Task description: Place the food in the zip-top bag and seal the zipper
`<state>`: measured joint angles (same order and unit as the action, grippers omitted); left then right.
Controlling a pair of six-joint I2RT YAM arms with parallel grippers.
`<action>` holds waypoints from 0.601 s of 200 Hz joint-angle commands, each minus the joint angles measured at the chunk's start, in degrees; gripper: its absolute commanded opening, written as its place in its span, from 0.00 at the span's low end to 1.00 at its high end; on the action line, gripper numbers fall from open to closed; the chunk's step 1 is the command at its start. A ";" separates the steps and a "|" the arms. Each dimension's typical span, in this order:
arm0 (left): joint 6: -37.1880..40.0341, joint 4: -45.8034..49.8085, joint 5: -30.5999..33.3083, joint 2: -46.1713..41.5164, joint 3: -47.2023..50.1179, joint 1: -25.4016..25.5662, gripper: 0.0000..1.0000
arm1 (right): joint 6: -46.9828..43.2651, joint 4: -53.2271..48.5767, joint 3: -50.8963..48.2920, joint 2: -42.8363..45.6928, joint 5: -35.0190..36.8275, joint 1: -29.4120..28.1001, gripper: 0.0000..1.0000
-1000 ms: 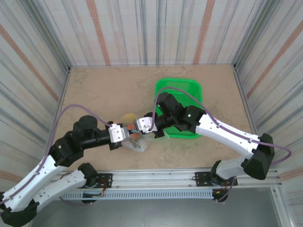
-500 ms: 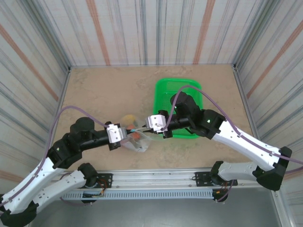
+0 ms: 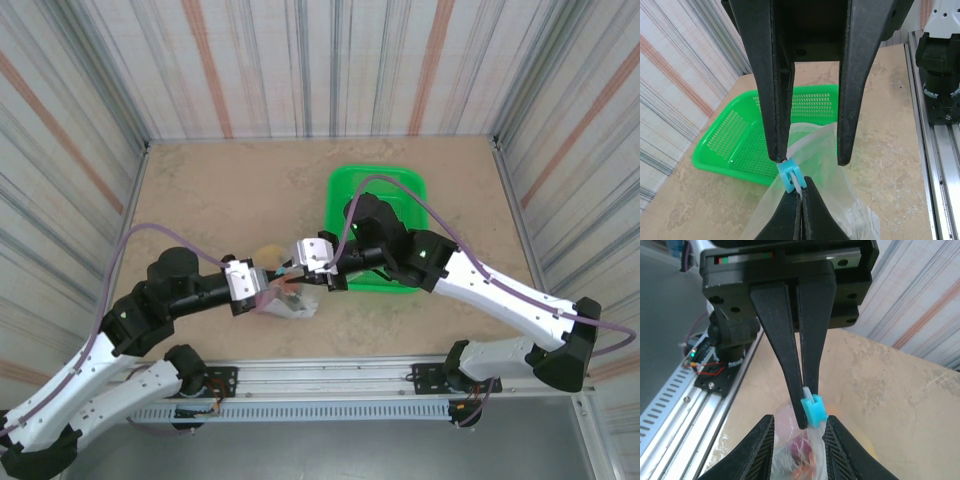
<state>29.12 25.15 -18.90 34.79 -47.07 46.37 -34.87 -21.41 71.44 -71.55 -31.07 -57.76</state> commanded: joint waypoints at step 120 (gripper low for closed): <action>-0.56 -1.90 -0.59 -1.38 0.92 0.50 0.00 | 2.88 0.80 3.02 -3.46 -3.55 0.19 0.17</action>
<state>29.10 24.64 -18.87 34.41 -46.46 46.57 -33.06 -19.53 73.41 -74.56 -33.52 -57.74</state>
